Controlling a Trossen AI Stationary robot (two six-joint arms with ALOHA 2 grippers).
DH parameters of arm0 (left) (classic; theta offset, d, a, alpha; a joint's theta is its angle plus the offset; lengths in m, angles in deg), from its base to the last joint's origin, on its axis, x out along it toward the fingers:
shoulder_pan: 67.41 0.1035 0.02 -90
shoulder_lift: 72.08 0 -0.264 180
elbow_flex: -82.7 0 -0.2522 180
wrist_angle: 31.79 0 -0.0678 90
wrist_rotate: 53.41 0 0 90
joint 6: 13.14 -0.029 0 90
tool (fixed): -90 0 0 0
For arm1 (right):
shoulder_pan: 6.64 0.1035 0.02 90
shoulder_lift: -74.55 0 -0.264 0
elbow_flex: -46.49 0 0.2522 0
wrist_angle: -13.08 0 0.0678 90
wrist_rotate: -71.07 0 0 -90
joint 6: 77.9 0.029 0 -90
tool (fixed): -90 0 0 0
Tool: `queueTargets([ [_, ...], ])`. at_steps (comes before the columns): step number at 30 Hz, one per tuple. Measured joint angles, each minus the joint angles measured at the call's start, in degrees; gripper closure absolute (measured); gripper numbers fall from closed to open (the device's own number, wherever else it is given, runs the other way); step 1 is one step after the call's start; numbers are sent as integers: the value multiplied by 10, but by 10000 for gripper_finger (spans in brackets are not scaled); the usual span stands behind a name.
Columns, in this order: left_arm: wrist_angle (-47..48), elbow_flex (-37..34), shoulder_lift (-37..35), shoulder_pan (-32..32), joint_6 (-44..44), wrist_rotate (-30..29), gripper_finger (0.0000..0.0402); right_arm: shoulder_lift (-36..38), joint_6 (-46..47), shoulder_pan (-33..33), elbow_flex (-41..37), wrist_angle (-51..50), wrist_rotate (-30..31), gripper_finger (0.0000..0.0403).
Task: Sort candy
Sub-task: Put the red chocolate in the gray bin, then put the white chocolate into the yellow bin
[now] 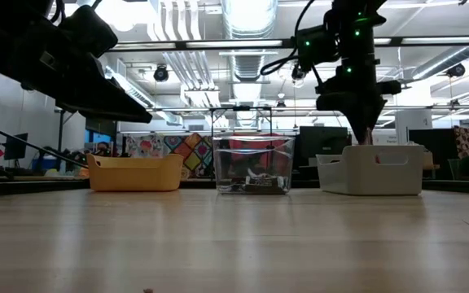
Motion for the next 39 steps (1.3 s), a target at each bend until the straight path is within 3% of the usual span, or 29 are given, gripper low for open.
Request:
queueTargets([
  [15,0,0,-15,0,24,9,274,1,0,1,18,-4,5,259],
  [25,53,0,-107,0,24,77,274,6,-17,50,80,-10,-46,269],
  [31,129,11,-162,0,24,71,274,6,-40,131,106,-4,-62,275],
  [39,374,134,-159,0,-30,12,274,5,-79,266,102,39,-86,271],
])
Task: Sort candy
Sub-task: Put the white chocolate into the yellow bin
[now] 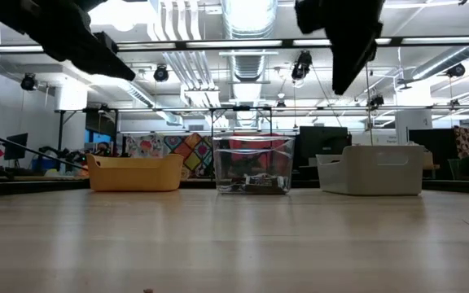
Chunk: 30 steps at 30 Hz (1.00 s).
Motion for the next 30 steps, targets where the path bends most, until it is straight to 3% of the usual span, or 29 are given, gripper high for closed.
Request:
queueTargets([
  [5,75,38,32,0,-55,-2,274,-8,-5,83,0,9,0,275],
  [12,108,54,61,0,-62,-2,274,-55,23,184,-1,43,0,270],
  [22,92,53,70,0,-48,-2,274,-163,129,256,3,126,-76,250],
  [30,87,53,78,0,-40,-2,274,-209,186,300,20,147,-126,250],
])
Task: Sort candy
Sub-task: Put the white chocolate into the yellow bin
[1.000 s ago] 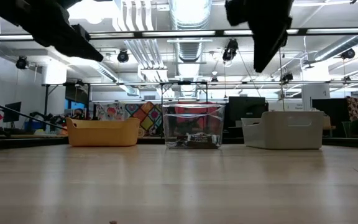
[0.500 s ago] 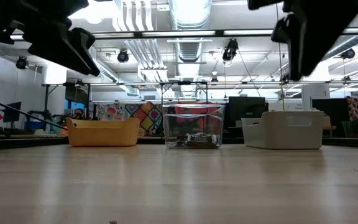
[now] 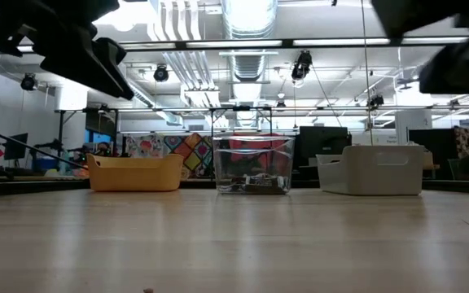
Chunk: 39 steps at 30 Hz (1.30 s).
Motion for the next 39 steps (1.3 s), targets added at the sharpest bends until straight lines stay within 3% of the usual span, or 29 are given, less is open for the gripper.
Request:
queueTargets([
  [10,-2,0,41,0,4,0,274,-5,75,39,-11,15,8,250],
  [15,-3,0,62,0,4,0,274,-5,73,40,-22,22,37,250],
  [32,-6,0,69,0,14,0,274,-5,56,40,-79,88,37,251],
  [39,-23,0,69,0,14,0,274,-2,38,39,-108,103,41,281],
])
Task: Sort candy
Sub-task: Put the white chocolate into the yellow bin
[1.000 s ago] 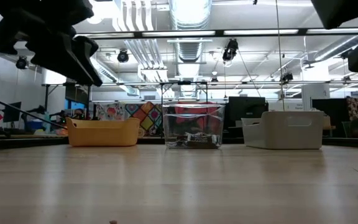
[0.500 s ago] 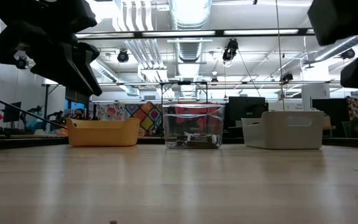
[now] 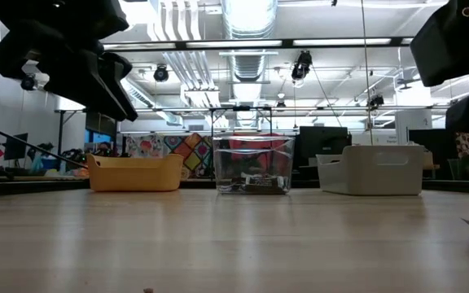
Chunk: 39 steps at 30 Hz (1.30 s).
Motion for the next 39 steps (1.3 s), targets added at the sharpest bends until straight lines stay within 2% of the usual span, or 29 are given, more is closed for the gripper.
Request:
queueTargets([
  [8,-41,0,0,0,-21,12,274,0,-36,-6,3,14,9,356],
  [16,-76,0,0,0,-30,31,274,2,-53,-18,25,25,38,356],
  [19,-114,0,8,0,-52,72,274,4,-68,-33,41,32,53,357],
  [25,-220,0,57,-2,-132,215,274,6,-112,-84,51,89,55,363],
  [28,-261,0,89,-4,-160,251,274,7,-146,-112,54,117,31,364],
  [35,-345,0,158,-6,-178,251,274,7,-201,-183,55,198,-60,364],
  [39,-350,15,185,-6,-181,251,274,7,-205,-218,55,232,-111,364],
])
